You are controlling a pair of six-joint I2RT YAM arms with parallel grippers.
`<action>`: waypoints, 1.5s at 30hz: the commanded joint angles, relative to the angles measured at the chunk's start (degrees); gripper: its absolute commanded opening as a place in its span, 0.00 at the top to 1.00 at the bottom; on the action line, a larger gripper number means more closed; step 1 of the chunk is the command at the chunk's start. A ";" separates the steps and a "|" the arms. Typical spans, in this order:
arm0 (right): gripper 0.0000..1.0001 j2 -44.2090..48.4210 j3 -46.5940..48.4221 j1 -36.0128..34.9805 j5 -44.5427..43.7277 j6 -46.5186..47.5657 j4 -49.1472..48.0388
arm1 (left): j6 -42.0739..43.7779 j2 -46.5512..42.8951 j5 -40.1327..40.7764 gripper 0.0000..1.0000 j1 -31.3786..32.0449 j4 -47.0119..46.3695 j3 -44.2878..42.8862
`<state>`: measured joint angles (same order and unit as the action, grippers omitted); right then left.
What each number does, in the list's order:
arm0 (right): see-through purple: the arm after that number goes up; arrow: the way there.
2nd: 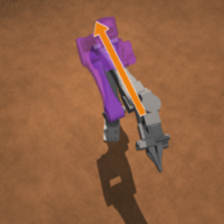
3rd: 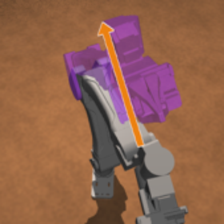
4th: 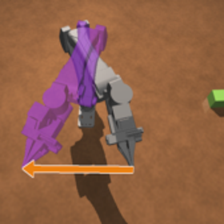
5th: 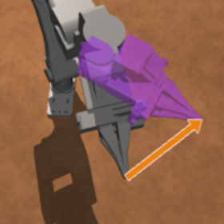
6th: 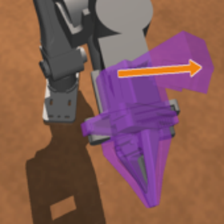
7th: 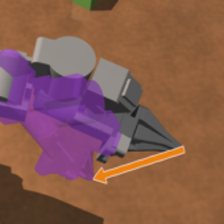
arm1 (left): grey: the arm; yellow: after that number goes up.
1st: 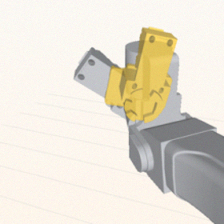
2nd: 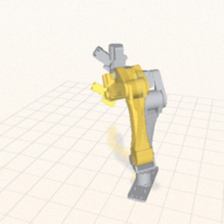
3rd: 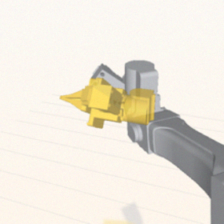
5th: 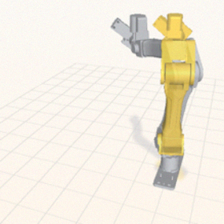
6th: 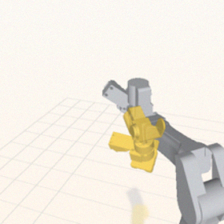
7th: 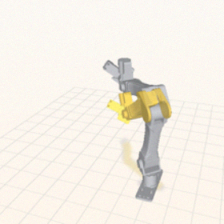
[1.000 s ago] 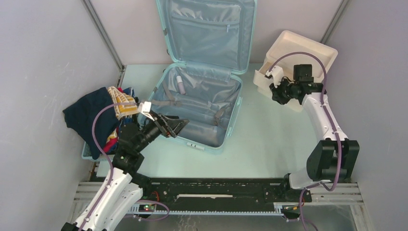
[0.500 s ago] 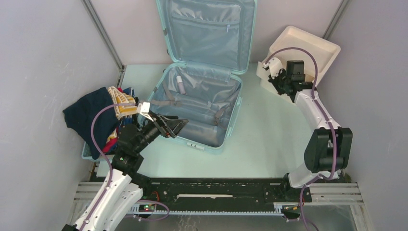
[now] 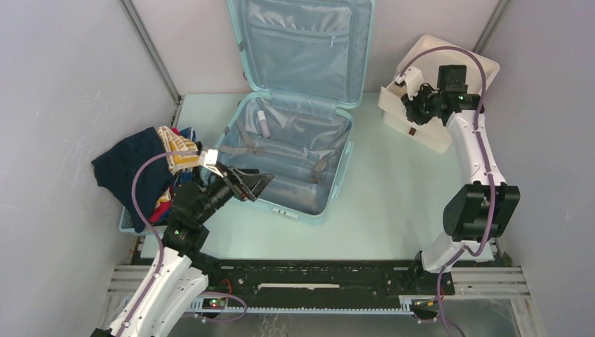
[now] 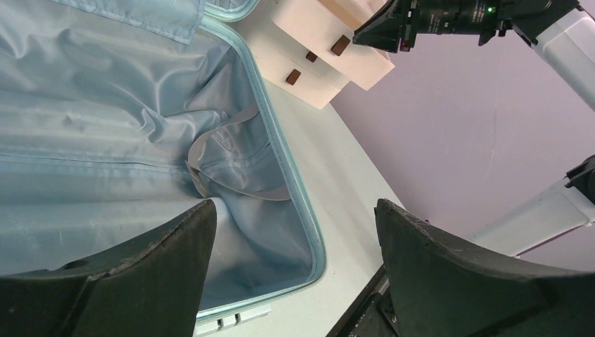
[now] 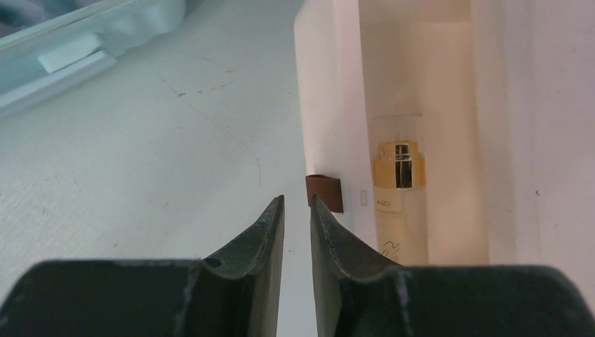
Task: Open, take out, and arrange the luggage
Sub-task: Close the drawer of the storage box.
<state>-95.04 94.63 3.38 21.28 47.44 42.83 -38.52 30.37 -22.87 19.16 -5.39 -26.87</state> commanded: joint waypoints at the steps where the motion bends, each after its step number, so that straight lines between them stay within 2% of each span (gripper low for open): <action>1: 0.72 -4.27 3.19 1.82 2.52 2.53 11.27 | 1.07 -0.01 -0.08 0.12 0.01 -1.05 0.51; 4: 0.78 -5.66 2.54 2.99 -4.63 0.76 8.26 | 1.17 -0.14 0.16 0.12 0.01 -1.02 0.59; 7: 0.83 -4.50 -1.41 4.19 -17.00 -2.42 -2.84 | 1.25 0.21 0.00 0.12 0.01 -1.11 0.51; 10: 0.84 -1.16 -5.01 5.71 -18.20 -2.75 -11.73 | 1.19 0.72 -0.20 0.12 0.00 -1.33 0.34; 18: 0.69 -1.02 -2.54 5.56 -15.36 0.10 -11.12 | 0.81 0.76 -0.37 0.13 0.00 -1.78 0.68; 22: 0.55 -2.03 -2.09 6.04 -15.37 0.81 -13.68 | 1.12 -0.03 0.13 0.12 0.00 -1.06 0.77; 25: 0.54 -4.50 0.68 6.69 -15.99 0.67 -13.99 | 1.16 -0.10 0.20 0.13 0.01 -0.86 0.79; 27: 0.56 -5.95 2.95 7.05 -16.37 -0.52 -14.82 | 1.17 -0.03 0.19 0.12 0.00 -0.86 0.81; 33: 0.85 -5.83 2.91 7.04 -10.20 -4.10 -18.36 | 1.15 0.06 0.33 0.12 0.02 -0.85 0.87; 36: 0.85 -6.90 4.03 6.91 -10.23 -4.71 -19.38 | 1.13 0.42 0.21 0.13 0.05 -0.94 0.73; 39: 0.79 -8.62 8.44 7.14 -8.03 -4.34 -14.53 | 1.21 0.31 0.23 0.13 0.00 -0.65 0.62; 42: 0.67 -9.38 9.80 7.58 -7.92 -3.10 -14.55 | 1.33 0.17 0.63 0.12 0.00 -0.63 0.84; 45: 0.61 -10.64 12.77 7.86 -8.32 -1.68 -12.99 | 1.35 0.86 0.33 0.12 0.00 -0.83 0.68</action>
<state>-104.49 102.30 10.39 12.36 44.25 29.76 -38.52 30.76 -22.65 19.16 -5.37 -26.87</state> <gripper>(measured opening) 0.360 0.876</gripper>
